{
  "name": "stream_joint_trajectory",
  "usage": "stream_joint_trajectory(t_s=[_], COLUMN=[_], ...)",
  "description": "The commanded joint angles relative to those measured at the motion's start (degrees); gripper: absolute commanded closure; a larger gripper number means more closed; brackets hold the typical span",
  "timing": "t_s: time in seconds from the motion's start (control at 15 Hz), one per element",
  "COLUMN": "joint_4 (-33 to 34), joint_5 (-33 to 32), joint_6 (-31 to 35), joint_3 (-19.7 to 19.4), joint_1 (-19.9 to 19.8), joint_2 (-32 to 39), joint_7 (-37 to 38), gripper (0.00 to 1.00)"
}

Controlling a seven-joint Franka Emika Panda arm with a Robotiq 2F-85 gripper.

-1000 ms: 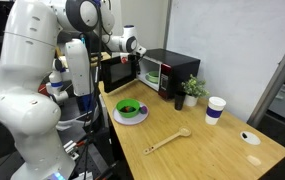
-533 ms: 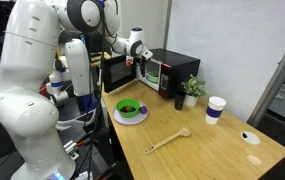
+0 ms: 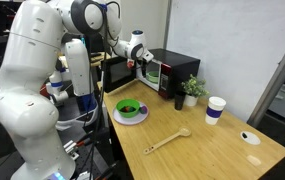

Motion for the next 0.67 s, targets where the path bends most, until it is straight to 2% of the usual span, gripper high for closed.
stream_joint_trajectory(t_s=[0.0, 0.6], joint_4=[2.65, 7.70], joint_5=[1.65, 1.73], joint_6=[2.40, 7.11], joint_3=[-0.13, -1.35], joint_1=[0.24, 2.46], joint_2=[3.17, 9.47], joint_7=[-0.09, 3.09], gripper=[0.00, 0.00])
